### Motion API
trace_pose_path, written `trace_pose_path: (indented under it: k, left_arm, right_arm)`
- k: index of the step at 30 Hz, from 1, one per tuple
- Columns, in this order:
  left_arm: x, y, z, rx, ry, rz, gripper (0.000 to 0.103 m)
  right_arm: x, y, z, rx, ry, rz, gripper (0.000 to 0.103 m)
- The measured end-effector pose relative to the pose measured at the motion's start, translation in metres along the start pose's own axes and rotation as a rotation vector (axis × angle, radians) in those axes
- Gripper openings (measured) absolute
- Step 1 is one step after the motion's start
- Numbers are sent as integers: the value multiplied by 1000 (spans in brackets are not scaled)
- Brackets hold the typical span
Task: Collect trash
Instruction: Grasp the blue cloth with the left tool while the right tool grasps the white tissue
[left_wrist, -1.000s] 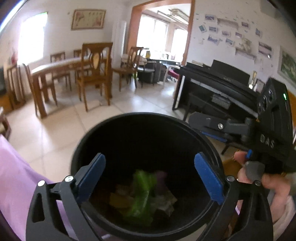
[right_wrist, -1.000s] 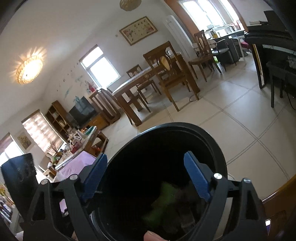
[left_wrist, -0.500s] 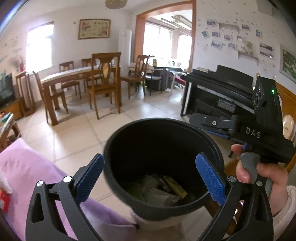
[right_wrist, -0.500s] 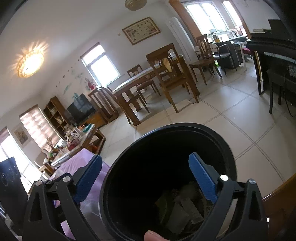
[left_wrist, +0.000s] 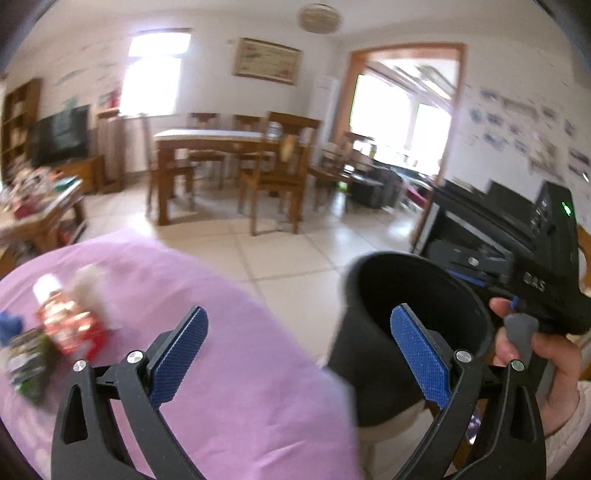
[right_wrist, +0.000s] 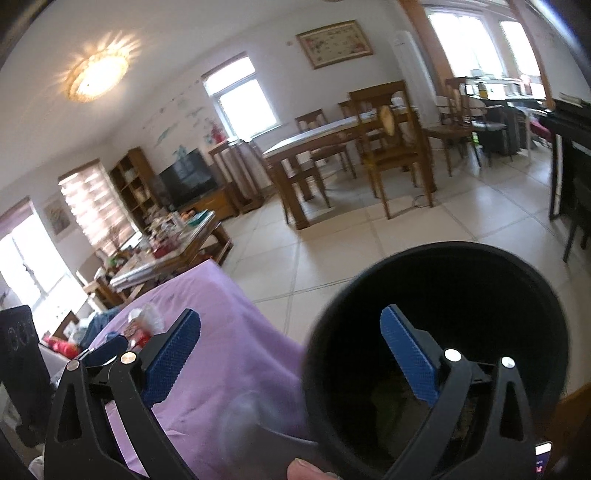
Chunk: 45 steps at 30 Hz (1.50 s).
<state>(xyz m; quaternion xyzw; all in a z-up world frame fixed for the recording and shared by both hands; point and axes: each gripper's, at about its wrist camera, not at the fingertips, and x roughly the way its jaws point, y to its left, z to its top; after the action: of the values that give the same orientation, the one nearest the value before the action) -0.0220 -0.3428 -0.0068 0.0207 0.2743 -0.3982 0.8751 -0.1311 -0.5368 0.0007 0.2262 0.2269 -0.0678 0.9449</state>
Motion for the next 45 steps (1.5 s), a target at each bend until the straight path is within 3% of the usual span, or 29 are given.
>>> trace_pose_path:
  k: [10,14,20,25,29,32,34,38,40,45]
  left_arm:
    - [-74,163,-8,-215,-43,238,97]
    - [-90,239,-11,-343,3,337,97]
    - [-73,316,-12,-492,133,328,93]
    - [-48,338,-13,-544,192,329,88]
    - [-32,347,-8,-514,198,325,81]
    - [-26,345,-7,-477,194,348,71]
    - [-25,344,-6,-461,191,356,60]
    - [-25,345,-9,-469,178,315,44]
    - [-26,347,-12,-448,170,308,33]
    - [-33,342,-11,-439,110,273,26]
  right_arm:
    - [58,92,-16,-125,113,128,97]
    - [83,129,-22,-185,163,176,97]
    - [131,175,-24,-257,237,227,97]
    - [180,198,-20,-242,326,253,95]
    - [211,210,-24,-248,387,263,84]
    - [228,217,-28,-262,424,252,72]
    - [237,219,-33,-272,449,247,57]
    - [236,216,-40,-259,451,270,45]
    - [231,216,-38,-273,427,255,25]
    - [221,208,-35,-242,399,281,16]
